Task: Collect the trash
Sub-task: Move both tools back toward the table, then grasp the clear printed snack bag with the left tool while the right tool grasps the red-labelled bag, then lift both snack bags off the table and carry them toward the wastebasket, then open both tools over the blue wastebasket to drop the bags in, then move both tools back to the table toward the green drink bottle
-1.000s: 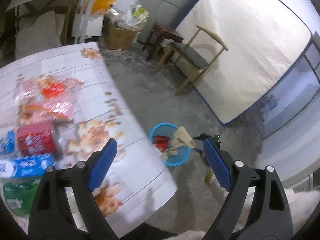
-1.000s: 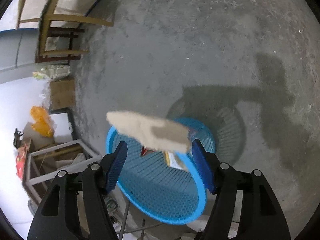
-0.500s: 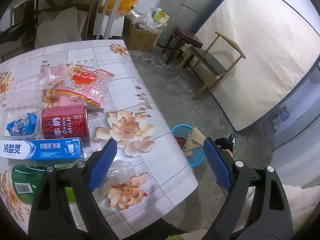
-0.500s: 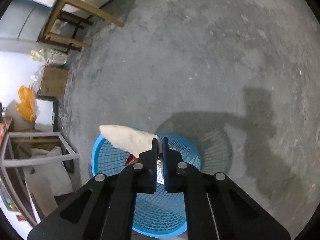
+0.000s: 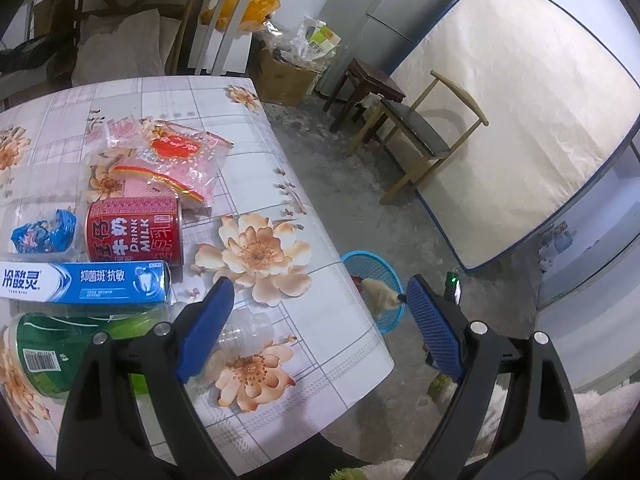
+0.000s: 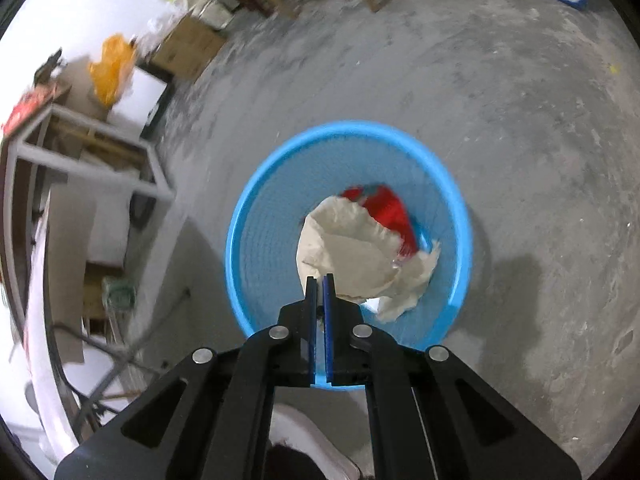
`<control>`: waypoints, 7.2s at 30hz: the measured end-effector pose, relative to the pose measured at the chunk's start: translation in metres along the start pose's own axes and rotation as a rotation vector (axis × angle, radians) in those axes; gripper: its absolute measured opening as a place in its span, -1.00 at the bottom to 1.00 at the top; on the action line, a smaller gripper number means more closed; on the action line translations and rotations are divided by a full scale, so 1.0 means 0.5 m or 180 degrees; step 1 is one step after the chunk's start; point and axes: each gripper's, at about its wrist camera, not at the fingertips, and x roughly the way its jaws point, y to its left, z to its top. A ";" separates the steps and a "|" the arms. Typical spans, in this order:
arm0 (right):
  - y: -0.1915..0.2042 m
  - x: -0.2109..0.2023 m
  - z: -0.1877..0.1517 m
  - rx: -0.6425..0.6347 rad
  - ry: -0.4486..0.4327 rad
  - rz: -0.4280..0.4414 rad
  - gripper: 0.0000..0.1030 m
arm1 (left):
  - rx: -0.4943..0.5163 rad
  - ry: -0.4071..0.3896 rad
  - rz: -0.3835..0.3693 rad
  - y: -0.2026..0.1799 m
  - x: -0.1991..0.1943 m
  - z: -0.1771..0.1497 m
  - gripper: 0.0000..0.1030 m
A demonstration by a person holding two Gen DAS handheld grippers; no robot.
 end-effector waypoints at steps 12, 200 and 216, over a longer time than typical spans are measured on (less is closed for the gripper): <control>0.026 -0.065 0.003 0.0052 -0.0291 -0.0557 0.17 | -0.0045 -0.0266 0.0073 0.043 -0.066 -0.017 0.63; -0.132 -0.222 -0.126 0.1233 -0.0397 0.0741 0.26 | 0.1029 0.1728 -0.0393 -0.354 0.464 0.009 0.65; 0.260 -0.398 -0.203 -0.0591 -0.0670 0.0661 0.47 | 0.0875 0.0130 0.0060 -0.080 -0.026 -0.128 0.75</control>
